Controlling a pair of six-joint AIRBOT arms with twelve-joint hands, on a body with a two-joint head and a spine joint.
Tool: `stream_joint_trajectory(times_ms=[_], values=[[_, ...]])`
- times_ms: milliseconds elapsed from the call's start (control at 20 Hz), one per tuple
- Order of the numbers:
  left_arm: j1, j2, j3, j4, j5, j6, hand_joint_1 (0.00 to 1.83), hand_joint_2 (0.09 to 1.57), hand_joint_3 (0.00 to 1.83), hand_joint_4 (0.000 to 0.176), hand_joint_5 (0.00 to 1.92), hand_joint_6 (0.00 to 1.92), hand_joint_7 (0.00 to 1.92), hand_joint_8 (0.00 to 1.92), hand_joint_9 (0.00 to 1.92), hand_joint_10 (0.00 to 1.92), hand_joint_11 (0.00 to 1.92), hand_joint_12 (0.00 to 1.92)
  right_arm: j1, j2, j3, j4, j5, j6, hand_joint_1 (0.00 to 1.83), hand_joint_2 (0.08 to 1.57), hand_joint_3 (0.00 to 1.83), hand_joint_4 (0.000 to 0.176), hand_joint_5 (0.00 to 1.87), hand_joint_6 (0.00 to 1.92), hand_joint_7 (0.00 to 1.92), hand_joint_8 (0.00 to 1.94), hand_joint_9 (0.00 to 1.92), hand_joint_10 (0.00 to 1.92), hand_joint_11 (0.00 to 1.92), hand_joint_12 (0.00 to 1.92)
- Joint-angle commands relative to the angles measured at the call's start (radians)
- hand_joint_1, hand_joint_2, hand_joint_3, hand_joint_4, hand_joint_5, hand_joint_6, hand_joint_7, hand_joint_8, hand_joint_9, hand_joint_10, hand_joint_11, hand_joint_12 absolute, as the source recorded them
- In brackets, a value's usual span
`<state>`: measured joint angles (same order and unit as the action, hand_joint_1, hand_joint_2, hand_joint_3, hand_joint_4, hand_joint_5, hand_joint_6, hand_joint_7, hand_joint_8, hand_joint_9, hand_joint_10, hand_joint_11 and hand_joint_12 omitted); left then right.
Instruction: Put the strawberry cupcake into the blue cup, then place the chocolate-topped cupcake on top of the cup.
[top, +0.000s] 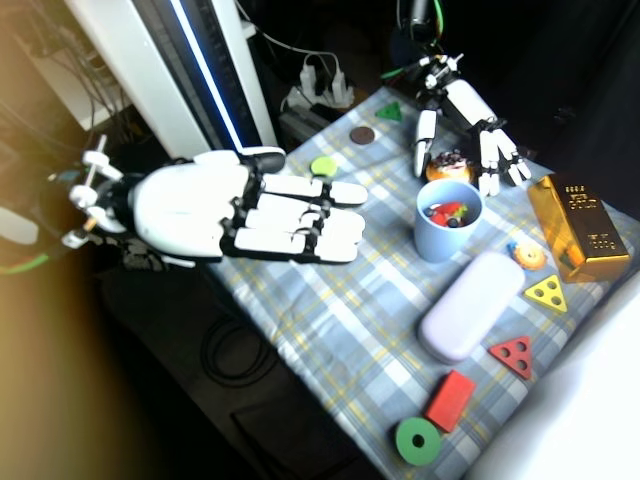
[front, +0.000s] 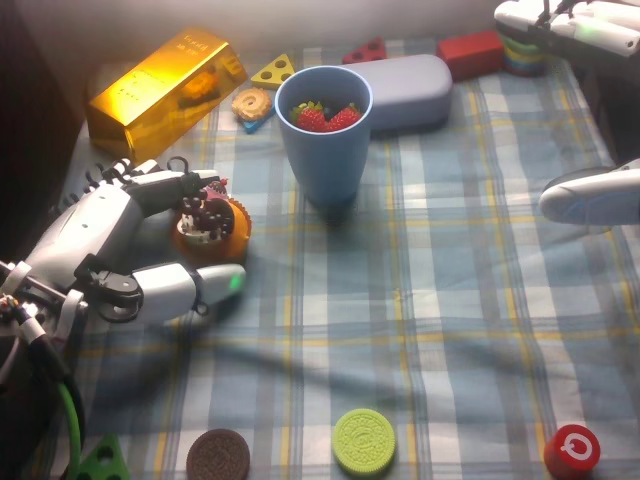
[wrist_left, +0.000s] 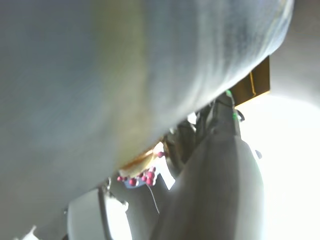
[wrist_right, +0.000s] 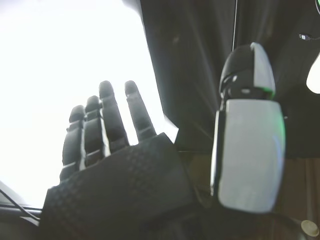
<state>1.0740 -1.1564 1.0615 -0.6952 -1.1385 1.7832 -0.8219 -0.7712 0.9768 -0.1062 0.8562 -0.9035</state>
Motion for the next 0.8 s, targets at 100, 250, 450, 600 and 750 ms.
stream_joint_trajectory(times_ms=[100,250,450,600,750], values=[[-0.011,0.000,0.007,0.037,-0.099,-0.003,0.93,0.92,0.01,0.133,0.82,0.01,0.74,0.01,0.20,0.00,0.00,0.00,-0.002,-0.004,0.002,0.031,0.124,0.001,0.00,0.94,0.00,0.023,0.07,0.00,0.21,0.01,0.07,0.01,0.00,0.01],[-0.016,0.004,0.005,0.042,-0.103,-0.003,0.96,0.94,0.00,0.150,0.92,0.01,0.85,0.01,0.25,0.00,0.00,0.00,-0.006,-0.006,0.003,0.035,0.125,0.001,0.00,0.94,0.00,0.032,0.08,0.01,0.22,0.01,0.09,0.01,0.01,0.01],[-0.030,0.023,-0.010,0.059,-0.116,-0.002,1.05,0.90,0.00,0.064,1.01,0.01,0.95,0.01,0.33,0.01,0.00,0.00,-0.014,-0.009,0.004,0.042,0.125,0.006,0.00,0.94,0.00,0.031,0.08,0.00,0.23,0.00,0.08,0.00,0.00,0.00],[-0.043,0.063,-0.049,0.095,-0.144,0.009,1.02,0.91,0.00,0.023,1.02,0.01,0.98,0.01,0.37,0.01,0.00,0.00,-0.018,-0.009,0.005,0.045,0.125,0.008,0.00,0.95,0.00,0.030,0.07,0.00,0.22,0.00,0.06,0.00,0.00,0.00],[-0.058,0.088,-0.072,0.108,-0.157,0.037,1.03,0.90,0.00,0.000,1.02,0.00,0.99,0.00,0.39,0.00,0.00,0.00,-0.023,-0.007,0.004,0.051,0.125,0.008,0.00,0.95,0.00,0.034,0.07,0.00,0.21,0.00,0.05,0.00,0.00,0.00]])
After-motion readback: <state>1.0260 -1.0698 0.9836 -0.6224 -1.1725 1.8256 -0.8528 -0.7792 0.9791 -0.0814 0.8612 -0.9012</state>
